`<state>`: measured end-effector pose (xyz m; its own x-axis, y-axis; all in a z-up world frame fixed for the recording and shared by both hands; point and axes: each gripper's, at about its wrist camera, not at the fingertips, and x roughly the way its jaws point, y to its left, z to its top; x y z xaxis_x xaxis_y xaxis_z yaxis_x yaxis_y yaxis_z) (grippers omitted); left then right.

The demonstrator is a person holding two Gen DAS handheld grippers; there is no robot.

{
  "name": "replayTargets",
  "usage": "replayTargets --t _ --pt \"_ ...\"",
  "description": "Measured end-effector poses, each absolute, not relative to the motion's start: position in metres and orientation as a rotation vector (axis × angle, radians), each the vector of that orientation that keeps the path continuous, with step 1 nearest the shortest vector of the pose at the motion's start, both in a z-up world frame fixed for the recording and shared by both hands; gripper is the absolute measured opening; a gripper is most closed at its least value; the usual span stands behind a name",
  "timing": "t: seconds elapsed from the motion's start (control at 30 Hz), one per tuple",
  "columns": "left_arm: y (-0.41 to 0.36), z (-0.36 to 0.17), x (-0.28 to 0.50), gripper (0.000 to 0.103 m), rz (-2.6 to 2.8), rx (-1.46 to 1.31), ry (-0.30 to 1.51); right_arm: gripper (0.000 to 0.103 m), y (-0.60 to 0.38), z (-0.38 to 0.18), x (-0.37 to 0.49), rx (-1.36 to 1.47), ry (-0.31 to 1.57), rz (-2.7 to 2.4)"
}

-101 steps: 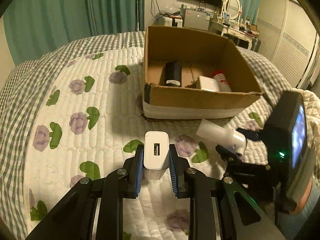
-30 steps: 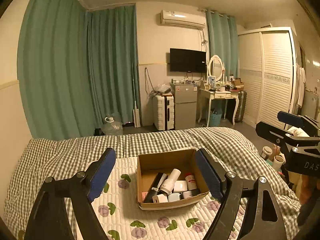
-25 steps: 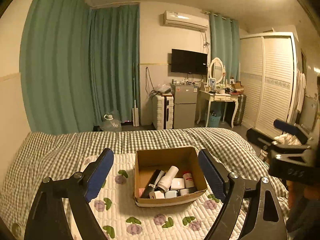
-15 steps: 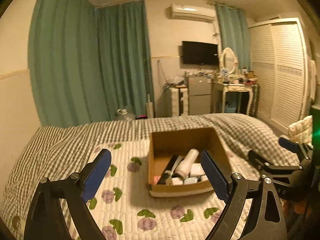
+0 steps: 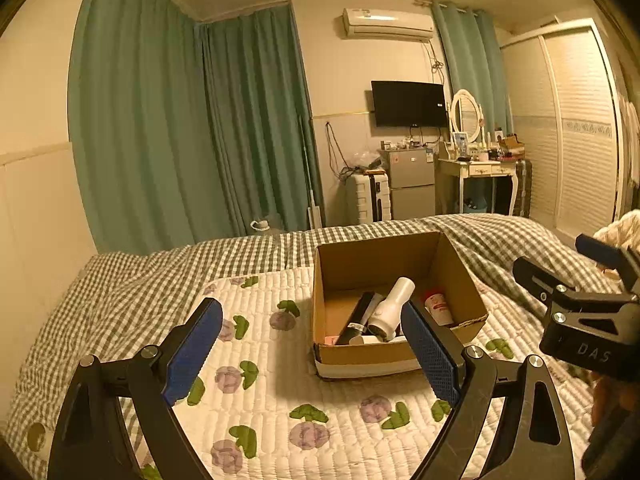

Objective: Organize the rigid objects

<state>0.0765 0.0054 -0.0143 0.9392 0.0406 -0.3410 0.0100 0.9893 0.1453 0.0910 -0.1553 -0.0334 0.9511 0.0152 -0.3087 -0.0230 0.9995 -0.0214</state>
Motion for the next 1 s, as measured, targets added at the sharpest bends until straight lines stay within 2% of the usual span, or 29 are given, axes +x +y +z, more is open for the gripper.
replayTargets --t 1.0 --pt "0.016 -0.031 0.091 0.093 0.007 0.090 0.414 0.103 -0.159 -0.044 0.100 0.009 0.380 0.029"
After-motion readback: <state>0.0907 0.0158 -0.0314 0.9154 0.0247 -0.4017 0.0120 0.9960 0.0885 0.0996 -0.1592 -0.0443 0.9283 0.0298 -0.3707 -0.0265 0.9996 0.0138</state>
